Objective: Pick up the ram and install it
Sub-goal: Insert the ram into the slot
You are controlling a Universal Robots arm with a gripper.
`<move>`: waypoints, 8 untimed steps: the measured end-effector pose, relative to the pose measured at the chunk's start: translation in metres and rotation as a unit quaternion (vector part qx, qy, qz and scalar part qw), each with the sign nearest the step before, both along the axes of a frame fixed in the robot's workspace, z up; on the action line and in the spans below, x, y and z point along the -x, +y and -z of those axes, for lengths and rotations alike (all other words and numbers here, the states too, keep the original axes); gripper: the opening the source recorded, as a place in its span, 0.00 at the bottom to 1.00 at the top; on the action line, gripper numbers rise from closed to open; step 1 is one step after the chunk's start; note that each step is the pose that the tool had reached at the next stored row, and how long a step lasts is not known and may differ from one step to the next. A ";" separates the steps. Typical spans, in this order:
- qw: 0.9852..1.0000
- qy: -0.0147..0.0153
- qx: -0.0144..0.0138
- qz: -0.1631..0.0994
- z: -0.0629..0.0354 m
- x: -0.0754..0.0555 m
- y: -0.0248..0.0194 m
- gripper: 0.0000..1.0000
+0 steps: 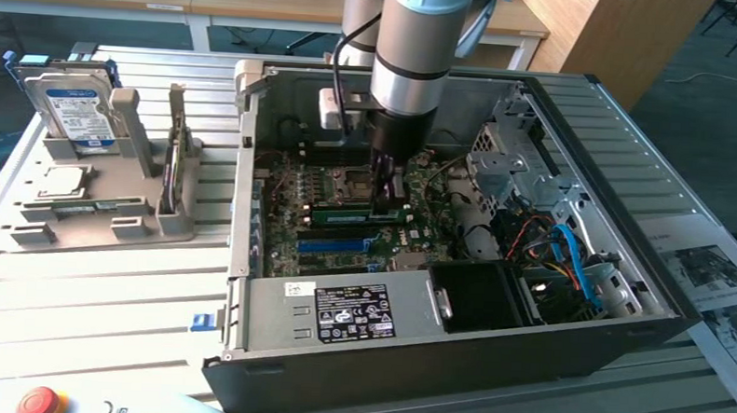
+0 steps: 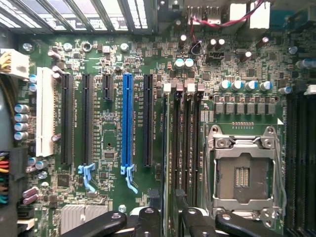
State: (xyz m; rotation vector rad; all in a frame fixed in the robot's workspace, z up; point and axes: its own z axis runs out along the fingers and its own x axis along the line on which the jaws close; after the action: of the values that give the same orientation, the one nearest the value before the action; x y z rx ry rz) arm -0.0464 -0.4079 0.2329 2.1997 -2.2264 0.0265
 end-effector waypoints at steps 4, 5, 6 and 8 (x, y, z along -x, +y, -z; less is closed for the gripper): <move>1.000 0.000 0.000 0.000 -0.0099 0.000 0.0000 0.24; 1.000 0.000 0.000 0.000 -0.0120 0.000 0.0000 0.24; 1.000 0.000 0.000 0.000 -0.0139 0.000 0.0000 0.24; 1.000 0.000 0.000 0.000 -0.0179 0.000 0.0000 0.24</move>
State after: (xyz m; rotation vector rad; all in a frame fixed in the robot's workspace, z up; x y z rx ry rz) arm -0.0465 -0.4079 0.2508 2.1996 -2.2264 0.0264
